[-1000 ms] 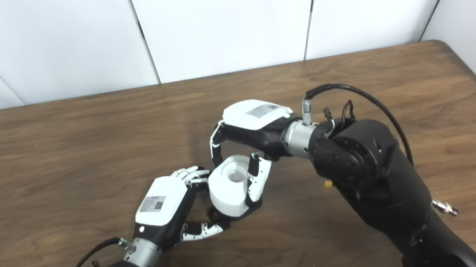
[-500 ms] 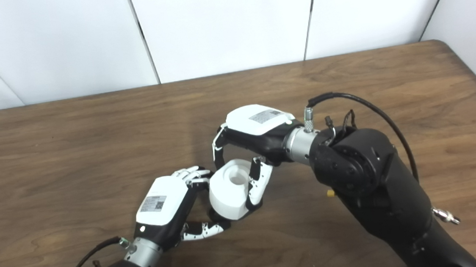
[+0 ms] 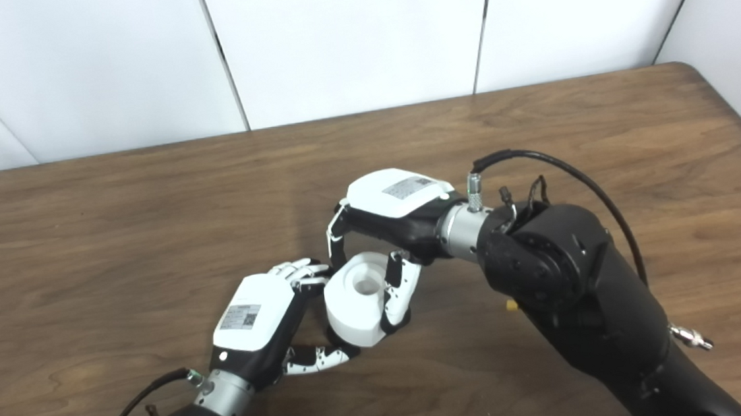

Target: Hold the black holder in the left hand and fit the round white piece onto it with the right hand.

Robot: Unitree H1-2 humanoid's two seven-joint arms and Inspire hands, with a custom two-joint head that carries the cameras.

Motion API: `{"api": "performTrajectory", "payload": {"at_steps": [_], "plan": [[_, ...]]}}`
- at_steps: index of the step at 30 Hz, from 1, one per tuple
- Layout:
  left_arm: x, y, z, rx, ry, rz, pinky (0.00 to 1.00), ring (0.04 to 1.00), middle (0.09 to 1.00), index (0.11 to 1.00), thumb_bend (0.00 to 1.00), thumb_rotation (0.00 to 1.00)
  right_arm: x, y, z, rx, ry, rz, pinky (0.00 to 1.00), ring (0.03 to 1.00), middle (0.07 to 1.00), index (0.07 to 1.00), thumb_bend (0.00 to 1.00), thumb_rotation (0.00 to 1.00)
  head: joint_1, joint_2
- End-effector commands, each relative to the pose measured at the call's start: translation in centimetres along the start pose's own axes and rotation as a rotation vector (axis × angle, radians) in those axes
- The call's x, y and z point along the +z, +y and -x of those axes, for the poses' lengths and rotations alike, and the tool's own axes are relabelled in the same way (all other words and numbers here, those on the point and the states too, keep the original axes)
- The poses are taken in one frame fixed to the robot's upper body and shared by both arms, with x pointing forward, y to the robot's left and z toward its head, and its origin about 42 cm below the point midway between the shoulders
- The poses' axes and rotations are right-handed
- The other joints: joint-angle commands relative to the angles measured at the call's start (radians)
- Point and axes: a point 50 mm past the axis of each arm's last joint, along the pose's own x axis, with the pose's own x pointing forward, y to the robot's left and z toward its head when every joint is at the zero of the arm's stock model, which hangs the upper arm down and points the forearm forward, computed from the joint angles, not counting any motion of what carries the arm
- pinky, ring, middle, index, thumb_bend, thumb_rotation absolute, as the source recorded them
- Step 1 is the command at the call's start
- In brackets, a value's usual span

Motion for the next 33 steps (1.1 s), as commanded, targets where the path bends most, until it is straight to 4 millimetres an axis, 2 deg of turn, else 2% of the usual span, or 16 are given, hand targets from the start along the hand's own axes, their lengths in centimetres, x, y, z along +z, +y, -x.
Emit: {"api": "performTrajectory", "payload": {"at_steps": [1,17,30,31,32,33], "plan": [[0.0,-0.8,0.1,-0.055,0.011,-0.024,0.86,0.862,0.796,0.486,0.52,0.05,0.8,-0.7,0.4,-0.026,-0.032,0.068,1.0,0.908,0.779,0.483,0.52,0.14,-0.001,0.001],[0.2,-0.7,0.0,-0.055,0.013,-0.031,0.86,0.862,0.799,0.487,0.52,0.05,0.6,0.4,0.0,-0.013,-0.011,0.099,1.0,0.905,0.792,0.483,0.53,0.14,0.0,0.002],[0.1,-0.6,0.0,-0.06,0.01,-0.033,0.87,0.864,0.801,0.487,0.52,0.05,-0.1,-0.9,0.2,-0.011,0.02,0.068,1.0,0.93,0.813,0.492,0.52,0.15,0.0,0.001],[0.1,-0.6,0.0,-0.06,0.01,-0.033,0.87,0.864,0.801,0.486,0.52,0.05,-0.2,-0.9,0.2,-0.008,0.02,0.068,1.0,0.929,0.814,0.545,0.74,0.19,0.0,0.001],[0.0,-0.6,-0.1,-0.061,0.01,-0.034,0.87,0.864,0.801,0.486,0.52,0.05,-0.2,-0.9,0.2,-0.006,0.021,0.068,1.0,0.928,0.815,0.582,0.88,0.22,0.0,0.001],[0.1,-0.6,-0.1,-0.059,0.01,-0.033,0.87,0.864,0.8,0.486,0.52,0.05,-0.2,-0.9,0.2,-0.003,0.021,0.068,1.0,0.929,0.816,0.597,0.94,0.23,0.0,0.002]]}}
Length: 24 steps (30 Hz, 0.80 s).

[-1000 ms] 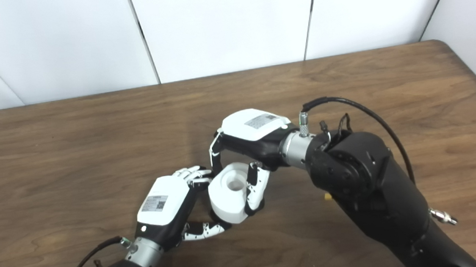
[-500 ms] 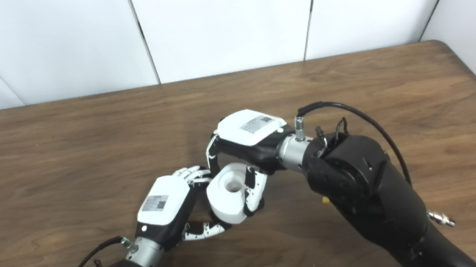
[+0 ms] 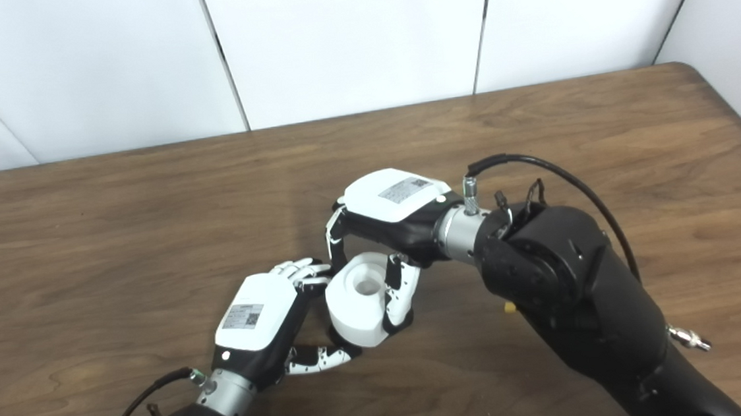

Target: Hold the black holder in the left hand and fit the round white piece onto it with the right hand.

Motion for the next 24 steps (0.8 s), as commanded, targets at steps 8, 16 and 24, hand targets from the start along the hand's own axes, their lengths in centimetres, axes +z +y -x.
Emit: {"api": "performTrajectory", "payload": {"at_steps": [8,16,24], "plan": [[-0.14,-0.66,0.0,-0.053,0.01,-0.021,0.86,0.863,0.797,0.486,0.52,0.05,-0.25,-1.03,0.2,0.031,0.015,0.036,1.0,0.963,0.88,0.7,1.0,0.27,0.0,0.001],[-0.14,-0.73,-0.04,-0.059,0.012,-0.023,0.86,0.865,0.795,0.487,0.52,0.05,-0.1,-1.21,0.17,0.055,0.022,0.098,1.0,1.0,0.988,0.823,1.0,0.34,0.001,0.0],[-0.23,-0.82,-0.09,-0.057,0.011,-0.024,0.86,0.861,0.793,0.486,0.52,0.05,-0.18,-1.24,0.12,0.053,0.024,0.097,1.0,1.0,0.989,0.812,1.0,0.36,0.003,-0.001]]}}
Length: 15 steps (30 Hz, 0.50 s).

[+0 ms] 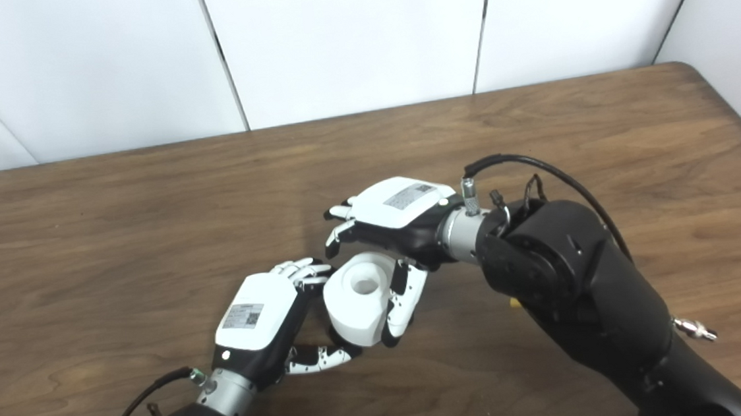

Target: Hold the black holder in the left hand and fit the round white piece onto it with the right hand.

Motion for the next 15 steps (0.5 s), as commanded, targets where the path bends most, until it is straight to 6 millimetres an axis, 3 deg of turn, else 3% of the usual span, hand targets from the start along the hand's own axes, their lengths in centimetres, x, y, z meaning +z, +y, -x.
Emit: {"api": "performTrajectory", "payload": {"at_steps": [1,6,15], "plan": [[-0.2,-0.9,-0.1,-0.058,0.011,-0.023,0.86,0.861,0.793,0.486,0.52,0.05,0.1,-1.4,0.3,-0.031,0.0,0.048,1.0,1.0,0.988,0.812,1.0,0.36,-0.002,0.0],[-0.3,-0.9,-0.1,-0.061,0.014,-0.022,0.86,0.864,0.795,0.486,0.52,0.05,-0.1,-2.0,0.6,-0.031,-0.002,0.04,1.0,1.0,0.987,0.816,1.0,0.35,0.0,0.0],[-0.4,-0.9,-0.2,-0.063,0.018,-0.03,0.86,0.865,0.794,0.487,0.52,0.05,-0.4,-6.0,2.3,-0.046,-0.022,0.049,1.0,1.0,0.997,0.845,1.0,0.4,-0.002,-0.004]]}}
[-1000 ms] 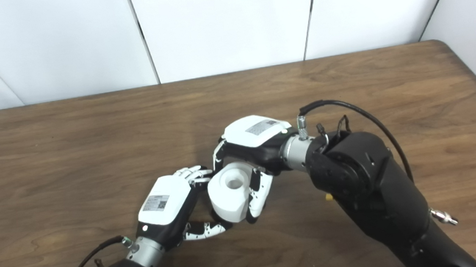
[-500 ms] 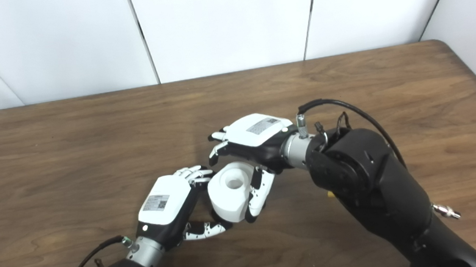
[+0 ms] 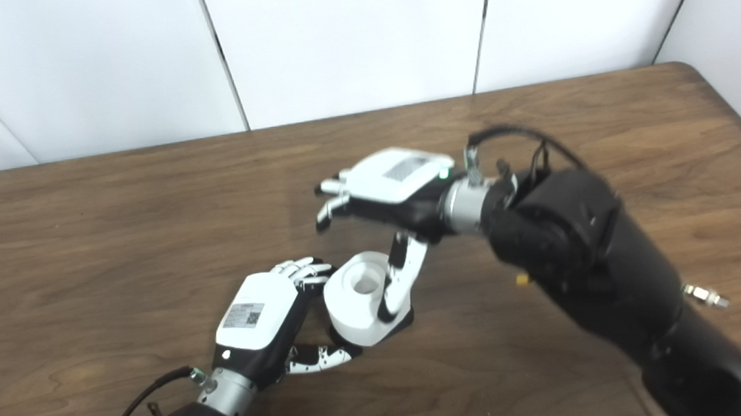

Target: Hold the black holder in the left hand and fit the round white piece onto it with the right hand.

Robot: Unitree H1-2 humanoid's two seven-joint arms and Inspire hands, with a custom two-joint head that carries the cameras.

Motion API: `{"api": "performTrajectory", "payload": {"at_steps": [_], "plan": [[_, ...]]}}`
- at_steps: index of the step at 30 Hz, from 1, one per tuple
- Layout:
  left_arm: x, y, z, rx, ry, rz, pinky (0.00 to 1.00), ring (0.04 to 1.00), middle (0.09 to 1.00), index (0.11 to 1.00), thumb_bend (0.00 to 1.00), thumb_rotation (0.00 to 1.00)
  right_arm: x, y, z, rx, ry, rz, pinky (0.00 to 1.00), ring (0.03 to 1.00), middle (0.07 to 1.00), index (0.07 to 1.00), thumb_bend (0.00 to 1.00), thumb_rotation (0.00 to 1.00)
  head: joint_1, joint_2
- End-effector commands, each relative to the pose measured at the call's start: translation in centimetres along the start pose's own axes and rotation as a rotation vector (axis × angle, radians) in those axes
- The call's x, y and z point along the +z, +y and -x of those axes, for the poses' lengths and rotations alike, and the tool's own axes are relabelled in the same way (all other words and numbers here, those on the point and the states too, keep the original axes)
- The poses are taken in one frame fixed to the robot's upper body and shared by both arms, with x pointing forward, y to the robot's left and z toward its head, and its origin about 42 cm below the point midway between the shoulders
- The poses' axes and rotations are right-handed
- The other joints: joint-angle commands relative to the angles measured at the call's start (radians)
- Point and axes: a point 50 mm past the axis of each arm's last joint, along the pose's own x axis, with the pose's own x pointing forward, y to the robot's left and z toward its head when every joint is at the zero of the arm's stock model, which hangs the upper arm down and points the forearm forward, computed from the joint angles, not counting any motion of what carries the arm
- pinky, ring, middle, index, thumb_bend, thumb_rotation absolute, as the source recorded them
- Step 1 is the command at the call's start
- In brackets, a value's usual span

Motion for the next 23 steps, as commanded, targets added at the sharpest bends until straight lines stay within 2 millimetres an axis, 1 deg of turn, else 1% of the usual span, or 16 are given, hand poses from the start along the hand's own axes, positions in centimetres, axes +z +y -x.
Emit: {"api": "performTrajectory", "payload": {"at_steps": [1,5,8,14,15,17,19,20,22,23], "plan": [[-0.4,-0.9,-0.1,-0.064,0.019,-0.029,0.86,0.866,0.794,0.487,0.52,0.05,0.2,-2.1,1.1,0.014,0.002,0.002,1.0,1.0,0.997,0.845,1.0,0.4,0.0,0.0],[-0.5,-0.8,-0.1,-0.067,0.023,-0.03,0.87,0.868,0.795,0.487,0.52,0.05,-0.1,-3.2,1.3,-0.011,0.002,0.006,1.0,1.0,0.99,0.839,1.0,0.41,-0.001,0.001],[-0.6,-0.9,-0.1,-0.069,0.03,-0.034,0.87,0.868,0.796,0.487,0.52,0.05,-0.5,-4.1,1.7,-0.028,0.006,0.007,1.0,1.0,0.996,0.854,1.0,0.42,0.0,0.0],[-0.6,-0.9,-0.1,-0.065,0.056,-0.077,0.85,0.854,0.787,0.495,0.52,0.06,-0.7,-4.8,1.5,-0.053,0.031,0.007,1.0,1.0,0.998,0.873,1.0,0.44,0.002,0.0],[-0.6,-0.9,-0.1,-0.068,0.062,-0.1,0.84,0.851,0.787,0.578,0.67,0.13,-0.8,-4.9,1.4,-0.055,0.034,0.005,1.0,1.0,0.999,0.871,1.0,0.44,0.002,0.0],[-0.6,-1.0,-0.1,-0.074,0.076,-0.142,0.85,0.845,0.788,0.703,0.82,0.3,-0.8,-5.0,1.3,-0.064,0.044,0.0,1.0,1.0,0.996,0.872,1.0,0.45,0.003,-0.001],[-0.5,-1.0,-0.2,-0.093,0.101,-0.167,0.86,0.847,0.799,0.774,0.88,0.41,-0.9,-4.9,1.5,-0.078,0.054,-0.008,1.0,1.0,0.991,0.872,1.0,0.44,0.008,0.0],[-0.5,-1.0,-0.2,-0.106,0.116,-0.175,0.88,0.861,0.82,0.826,0.92,0.46,-0.9,-4.9,1.5,-0.082,0.058,-0.009,1.0,1.0,0.99,0.873,1.0,0.45,0.009,0.0],[-0.6,-1.0,-0.1,-0.154,0.148,-0.194,0.91,0.886,0.854,0.89,0.97,0.52,-1.0,-4.9,1.6,-0.083,0.068,-0.003,1.0,1.0,0.988,0.874,1.0,0.47,0.01,0.002],[-0.6,-1.0,0.0,-0.181,0.16,-0.207,0.93,0.907,0.887,0.937,0.99,0.55,-1.1,-4.8,1.7,-0.085,0.072,-0.002,1.0,1.0,0.987,0.872,1.0,0.49,0.011,0.002]]}}
